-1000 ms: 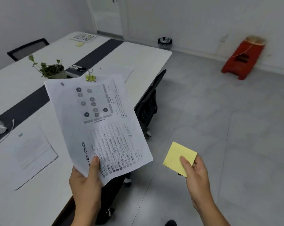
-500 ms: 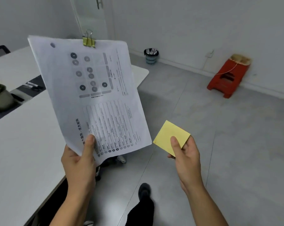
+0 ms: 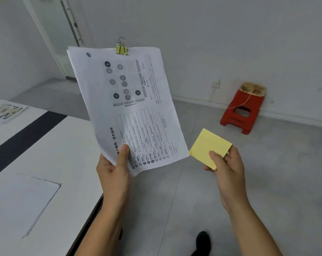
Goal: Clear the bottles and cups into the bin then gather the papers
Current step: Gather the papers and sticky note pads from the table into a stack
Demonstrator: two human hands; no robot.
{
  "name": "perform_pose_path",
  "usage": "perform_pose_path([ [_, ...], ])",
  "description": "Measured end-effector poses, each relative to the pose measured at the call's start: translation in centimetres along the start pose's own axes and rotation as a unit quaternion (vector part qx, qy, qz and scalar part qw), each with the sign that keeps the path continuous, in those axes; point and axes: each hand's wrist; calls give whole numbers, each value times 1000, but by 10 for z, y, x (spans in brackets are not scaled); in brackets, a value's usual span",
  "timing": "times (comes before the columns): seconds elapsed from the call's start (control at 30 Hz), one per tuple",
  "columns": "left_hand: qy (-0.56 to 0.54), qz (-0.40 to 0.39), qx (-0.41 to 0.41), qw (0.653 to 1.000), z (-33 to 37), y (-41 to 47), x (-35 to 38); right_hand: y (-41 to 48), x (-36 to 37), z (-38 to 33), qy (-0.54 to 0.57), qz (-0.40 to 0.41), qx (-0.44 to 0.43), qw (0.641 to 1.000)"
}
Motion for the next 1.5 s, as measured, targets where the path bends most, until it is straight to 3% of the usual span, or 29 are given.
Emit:
perform_pose_path([
  [0.23,41,48,21,998,-80,122,130,211,32,20,46,-34,31,998],
  [0.47,27,157,86,983,-89,244,204,382,124,-23,45,-175,-4,984],
  [0.7,-15,242,148,959,-113,381,229,512,255,-59,45,-283,-71,955],
  [1.17,-16,287,199,937,-154,704,278,757,499,-92,60,-335,-111,934],
  [1.33,25,347,228,909,-170,824,265,833,633,-81,95,-380,-100,915],
  [1.5,54,419,260,868,-154,920,245,877,767,-101,112,-471,-82,871],
])
Point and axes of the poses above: each hand's wrist, its own y-axis towards the middle knuckle, its own x-axis out of the palm, z = x × y, and after that the axes turned 15 degrees about -y, right-handed
